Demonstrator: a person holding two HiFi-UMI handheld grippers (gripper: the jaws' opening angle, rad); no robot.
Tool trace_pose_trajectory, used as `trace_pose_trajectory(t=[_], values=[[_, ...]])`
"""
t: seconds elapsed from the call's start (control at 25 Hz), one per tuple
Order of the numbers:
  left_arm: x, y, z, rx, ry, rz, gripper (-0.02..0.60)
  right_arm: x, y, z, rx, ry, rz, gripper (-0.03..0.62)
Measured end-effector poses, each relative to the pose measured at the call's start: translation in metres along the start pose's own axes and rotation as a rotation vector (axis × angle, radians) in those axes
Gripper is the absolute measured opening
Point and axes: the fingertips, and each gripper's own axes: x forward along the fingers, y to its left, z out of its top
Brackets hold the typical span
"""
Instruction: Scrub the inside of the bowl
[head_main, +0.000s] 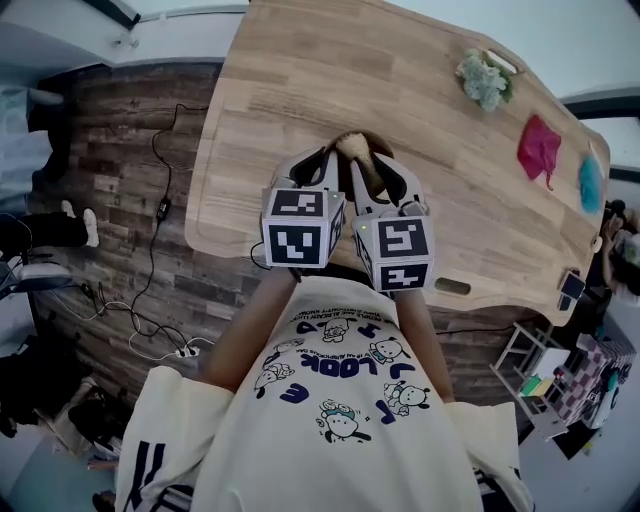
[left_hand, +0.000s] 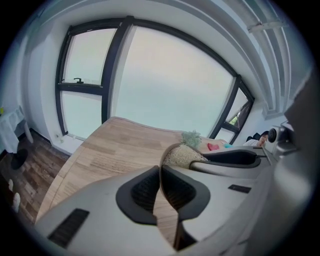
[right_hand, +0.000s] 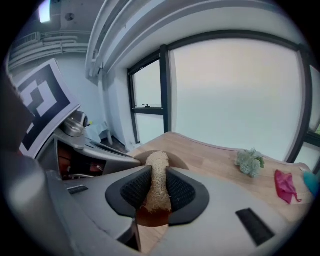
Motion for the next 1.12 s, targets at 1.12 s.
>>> trace_pose_trajectory(t=[1.12], values=[[-0.015, 0.003, -0.001, -0.087, -0.051, -0.037, 0.052, -0.003, -0.009, -0.010, 0.041, 0.032, -0.100, 0.083]])
